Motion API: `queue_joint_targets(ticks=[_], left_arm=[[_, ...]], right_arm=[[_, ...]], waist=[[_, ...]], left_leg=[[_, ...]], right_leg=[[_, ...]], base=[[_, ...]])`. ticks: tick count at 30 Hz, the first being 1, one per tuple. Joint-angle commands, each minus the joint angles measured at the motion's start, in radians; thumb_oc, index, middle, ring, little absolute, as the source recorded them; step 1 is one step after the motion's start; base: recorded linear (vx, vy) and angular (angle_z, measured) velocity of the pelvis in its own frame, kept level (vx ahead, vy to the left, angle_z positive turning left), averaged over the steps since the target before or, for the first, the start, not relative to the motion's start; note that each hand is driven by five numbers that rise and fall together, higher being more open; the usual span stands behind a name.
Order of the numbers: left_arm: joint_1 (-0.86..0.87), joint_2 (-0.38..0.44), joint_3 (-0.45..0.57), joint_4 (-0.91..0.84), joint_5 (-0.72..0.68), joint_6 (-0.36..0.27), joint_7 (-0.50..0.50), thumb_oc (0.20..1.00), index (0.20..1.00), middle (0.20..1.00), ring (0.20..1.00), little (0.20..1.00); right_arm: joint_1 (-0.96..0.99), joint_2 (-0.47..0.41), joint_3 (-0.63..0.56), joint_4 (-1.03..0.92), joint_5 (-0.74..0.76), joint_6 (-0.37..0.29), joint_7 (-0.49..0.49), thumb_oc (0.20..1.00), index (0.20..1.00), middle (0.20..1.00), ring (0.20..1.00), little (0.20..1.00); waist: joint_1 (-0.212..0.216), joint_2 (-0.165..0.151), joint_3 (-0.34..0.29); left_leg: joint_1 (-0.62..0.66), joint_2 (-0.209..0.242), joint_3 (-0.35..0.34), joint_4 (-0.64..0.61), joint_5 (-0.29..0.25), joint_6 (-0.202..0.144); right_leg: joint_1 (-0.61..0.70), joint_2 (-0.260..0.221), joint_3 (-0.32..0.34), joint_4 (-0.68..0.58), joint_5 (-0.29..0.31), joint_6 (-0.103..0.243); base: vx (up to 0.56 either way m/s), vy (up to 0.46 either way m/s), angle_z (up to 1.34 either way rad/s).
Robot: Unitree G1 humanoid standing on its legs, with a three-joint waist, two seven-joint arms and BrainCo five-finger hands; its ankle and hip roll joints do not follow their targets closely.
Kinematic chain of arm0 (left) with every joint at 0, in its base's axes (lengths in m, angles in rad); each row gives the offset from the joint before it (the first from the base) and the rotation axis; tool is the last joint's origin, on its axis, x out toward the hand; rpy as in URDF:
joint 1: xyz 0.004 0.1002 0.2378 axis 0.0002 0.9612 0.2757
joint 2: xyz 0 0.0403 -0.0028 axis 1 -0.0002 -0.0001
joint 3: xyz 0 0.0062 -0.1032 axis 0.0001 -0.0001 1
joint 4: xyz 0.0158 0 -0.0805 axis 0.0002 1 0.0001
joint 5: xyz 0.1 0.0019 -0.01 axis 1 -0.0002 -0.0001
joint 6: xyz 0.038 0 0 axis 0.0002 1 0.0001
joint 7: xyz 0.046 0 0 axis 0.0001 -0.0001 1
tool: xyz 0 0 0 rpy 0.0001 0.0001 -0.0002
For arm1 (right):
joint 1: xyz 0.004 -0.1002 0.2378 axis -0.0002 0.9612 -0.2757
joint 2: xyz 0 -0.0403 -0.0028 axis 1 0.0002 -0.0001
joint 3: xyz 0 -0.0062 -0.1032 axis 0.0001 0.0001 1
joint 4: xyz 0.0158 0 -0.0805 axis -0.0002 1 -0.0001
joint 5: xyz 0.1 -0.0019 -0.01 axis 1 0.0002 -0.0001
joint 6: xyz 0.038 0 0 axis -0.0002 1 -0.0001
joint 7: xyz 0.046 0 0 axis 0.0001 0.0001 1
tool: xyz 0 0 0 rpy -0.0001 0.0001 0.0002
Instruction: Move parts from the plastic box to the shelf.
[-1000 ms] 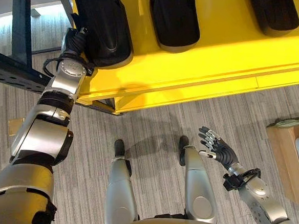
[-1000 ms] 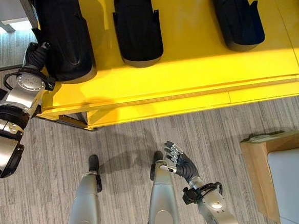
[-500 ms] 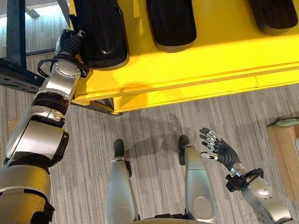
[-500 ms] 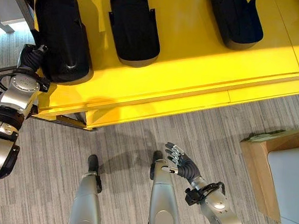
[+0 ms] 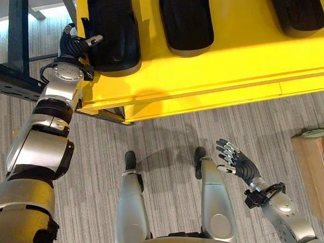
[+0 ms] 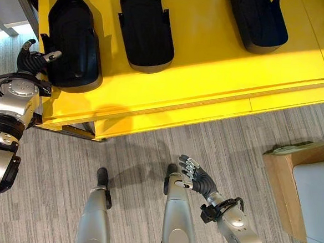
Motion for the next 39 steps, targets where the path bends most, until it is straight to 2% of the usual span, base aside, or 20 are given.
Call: queue_joint_targets(ticks=[1, 11, 24, 28, 30, 31, 32, 36, 39], left_arm=[[0.087, 0.341, 0.088, 0.065, 0.031, -0.049, 0.014, 1.0, 1.0, 1.0, 1.0, 1.0], [0.083, 0.404, 0.091, -0.062, 0.028, -0.111, 0.066, 1.0, 1.0, 1.0, 1.0, 1.0], [0.059, 0.507, 0.102, -0.181, 0.025, -0.146, 0.12, 1.0, 1.0, 1.0, 1.0, 1.0], [0.07, 0.528, 0.138, -0.269, 0.012, -0.175, 0.168, 1.0, 1.0, 1.0, 1.0, 1.0], [0.113, 0.537, 0.182, -0.345, 0.03, -0.187, 0.192, 1.0, 1.0, 1.0, 1.0, 1.0], [0.197, 0.535, 0.256, -0.442, 0.061, -0.195, 0.212, 1.0, 1.0, 1.0, 1.0, 1.0], [0.209, 0.534, 0.267, -0.446, 0.063, -0.194, 0.212, 1.0, 1.0, 1.0, 1.0, 1.0], [0.345, 0.5, 0.373, -0.577, 0.091, -0.217, 0.217, 1.0, 1.0, 1.0, 1.0, 1.0], [0.425, 0.467, 0.415, -0.666, 0.123, -0.229, 0.201, 1.0, 1.0, 1.0, 1.0, 1.0]], right_arm=[[0.055, 0.033, -0.035, -0.007, 0.041, -0.024, 0.022, 1.0, 1.0, 1.0, 1.0, 1.0], [0.064, 0.027, -0.057, -0.013, 0.048, -0.051, 0.03, 1.0, 1.0, 1.0, 1.0, 1.0], [0.072, 0.031, -0.069, 0.008, 0.039, -0.053, 0.032, 1.0, 1.0, 1.0, 1.0, 1.0], [0.072, 0.029, -0.075, 0.002, 0.036, -0.055, 0.032, 1.0, 1.0, 1.0, 1.0, 1.0], [0.072, 0.034, -0.081, 0.004, 0.035, -0.057, 0.03, 1.0, 1.0, 1.0, 1.0, 1.0], [0.072, 0.037, -0.092, 0.003, 0.027, -0.061, 0.027, 1.0, 1.0, 1.0, 1.0, 1.0], [0.071, 0.034, -0.091, 0.003, 0.027, -0.061, 0.027, 1.0, 1.0, 1.0, 1.0, 1.0], [0.074, 0.036, -0.103, -0.002, 0.023, -0.064, 0.025, 1.0, 1.0, 1.0, 1.0, 1.0], [0.073, 0.031, -0.108, -0.002, 0.017, -0.068, 0.025, 1.0, 1.0, 1.0, 1.0, 1.0]], waist=[[0.052, -0.046, -0.064], [0.052, -0.039, -0.073], [0.062, -0.027, -0.09], [0.067, -0.025, -0.095], [0.072, -0.025, -0.096], [0.079, -0.026, -0.096], [0.077, -0.024, -0.096], [0.082, -0.026, -0.096], [0.081, -0.026, -0.093]], left_leg=[[-0.077, 0.007, 0.06, 0.113, -0.055, 0.017], [-0.081, 0.006, 0.062, 0.118, -0.058, 0.018], [-0.083, 0.003, 0.061, 0.12, -0.063, 0.019], [-0.083, 0.002, 0.06, 0.118, -0.063, 0.019], [-0.085, 0.002, 0.057, 0.119, -0.064, 0.018], [-0.085, 0.001, 0.056, 0.119, -0.066, 0.019], [-0.084, 0.001, 0.056, 0.118, -0.066, 0.019], [-0.084, 0.001, 0.055, 0.117, -0.066, 0.019], [-0.083, 0.001, 0.054, 0.114, -0.065, 0.02]], right_leg=[[0.092, -0.069, 0.028, -0.142, 0.101, 0.078], [0.091, -0.074, 0.024, -0.138, 0.097, 0.08], [0.091, -0.076, 0.024, -0.137, 0.094, 0.083], [0.093, -0.077, 0.021, -0.135, 0.09, 0.082], [0.094, -0.076, 0.02, -0.134, 0.089, 0.081], [0.095, -0.076, 0.019, -0.135, 0.089, 0.08], [0.095, -0.076, 0.02, -0.135, 0.089, 0.08], [0.095, -0.075, 0.019, -0.135, 0.089, 0.078], [0.095, -0.074, 0.019, -0.135, 0.089, 0.077]], base=[[0.0, 0.0, 0.0], [0.0, 0.0, 0.0], [0.0, 0.001, 0.01], [0.01, -0.003, 0.03], [0.01, -0.005, 0.04], [0.0, 0.0, 0.0], [0.0, 0.0, 0.0], [0.0, 0.0, 0.0], [0.0, 0.0, 0.0]])
